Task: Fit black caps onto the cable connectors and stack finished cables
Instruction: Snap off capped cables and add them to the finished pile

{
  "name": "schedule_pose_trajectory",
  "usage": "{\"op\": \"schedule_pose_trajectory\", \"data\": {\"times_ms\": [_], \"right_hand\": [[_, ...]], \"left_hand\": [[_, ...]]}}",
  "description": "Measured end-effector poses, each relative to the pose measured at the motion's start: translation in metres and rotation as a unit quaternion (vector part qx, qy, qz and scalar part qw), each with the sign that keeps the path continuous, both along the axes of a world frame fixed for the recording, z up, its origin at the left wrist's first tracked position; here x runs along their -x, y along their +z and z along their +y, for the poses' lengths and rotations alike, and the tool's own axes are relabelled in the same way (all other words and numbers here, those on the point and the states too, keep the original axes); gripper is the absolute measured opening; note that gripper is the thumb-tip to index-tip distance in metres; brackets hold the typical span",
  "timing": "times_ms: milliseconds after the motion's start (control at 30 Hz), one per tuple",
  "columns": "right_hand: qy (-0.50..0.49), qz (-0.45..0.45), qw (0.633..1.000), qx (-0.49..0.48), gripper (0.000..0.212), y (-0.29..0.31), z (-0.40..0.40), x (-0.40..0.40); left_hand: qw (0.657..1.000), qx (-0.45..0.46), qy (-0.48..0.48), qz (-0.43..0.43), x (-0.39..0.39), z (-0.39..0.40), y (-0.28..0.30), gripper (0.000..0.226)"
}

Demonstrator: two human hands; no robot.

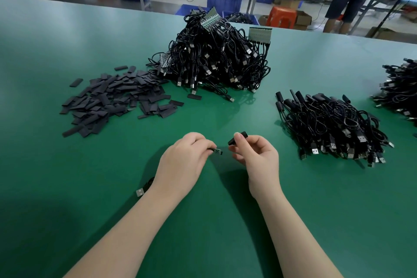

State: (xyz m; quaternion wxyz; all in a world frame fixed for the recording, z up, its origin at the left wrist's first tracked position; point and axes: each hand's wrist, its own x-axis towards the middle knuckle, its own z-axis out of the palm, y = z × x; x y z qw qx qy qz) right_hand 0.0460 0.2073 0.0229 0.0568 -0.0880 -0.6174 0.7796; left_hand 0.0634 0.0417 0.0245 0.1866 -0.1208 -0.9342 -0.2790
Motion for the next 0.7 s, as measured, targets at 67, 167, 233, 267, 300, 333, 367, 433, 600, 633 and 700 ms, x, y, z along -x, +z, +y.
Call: {"op": "schedule_pose_trajectory", "data": {"times_ms": [67,167,233,267,300,333,367,433,600,633,700], "right_hand": [[0.009,0.008,1.0,0.015,0.018,0.0008,-0.0014,-0.0012],[0.023,0.026,0.999,0.015,0.023,0.0031,-0.0034,-0.0032],[0.031,0.04,0.999,0.008,0.022,0.0053,-0.0043,-0.0041],[0.033,0.047,0.998,0.007,0.02,0.0061,-0.0047,-0.0046],[0.034,0.054,0.998,0.006,0.019,0.0063,-0.005,-0.0048],[0.033,0.059,0.998,0.004,0.019,0.0063,-0.0052,-0.0053],[0.033,0.063,0.997,0.005,0.016,0.0067,-0.0054,-0.006],[0.033,0.072,0.997,0.011,0.009,0.008,-0.0061,-0.0074],[0.035,0.079,0.996,0.001,0.012,0.0084,-0.0059,-0.0072],[0.036,0.078,0.996,0.001,0.014,0.0087,-0.0057,-0.0068],[0.037,0.081,0.996,-0.004,0.013,0.0098,-0.0055,-0.0069]], "left_hand": [[1.0,-0.028,-0.005,0.002,-0.0002,-0.0004,0.0005,0.011],[0.995,-0.093,0.001,-0.027,0.0,-0.0004,0.0,0.015],[0.985,-0.16,-0.003,-0.062,0.0014,-0.0002,-0.0008,0.019],[0.98,-0.185,-0.007,-0.071,0.0022,-0.0004,-0.001,0.02],[0.976,-0.202,-0.01,-0.074,0.0028,-0.0007,-0.0009,0.021],[0.973,-0.217,-0.014,-0.074,0.0032,-0.0011,-0.0008,0.021],[0.97,-0.231,-0.018,-0.075,0.0031,-0.0016,-0.0006,0.021],[0.965,-0.25,-0.026,-0.078,0.0026,-0.002,-0.0004,0.021],[0.958,-0.269,-0.039,-0.089,0.0029,-0.0028,0.0011,0.023],[0.956,-0.274,-0.04,-0.095,0.0027,-0.0026,0.0017,0.024],[0.95,-0.289,-0.044,-0.111,0.002,-0.0026,0.0029,0.027]]}}
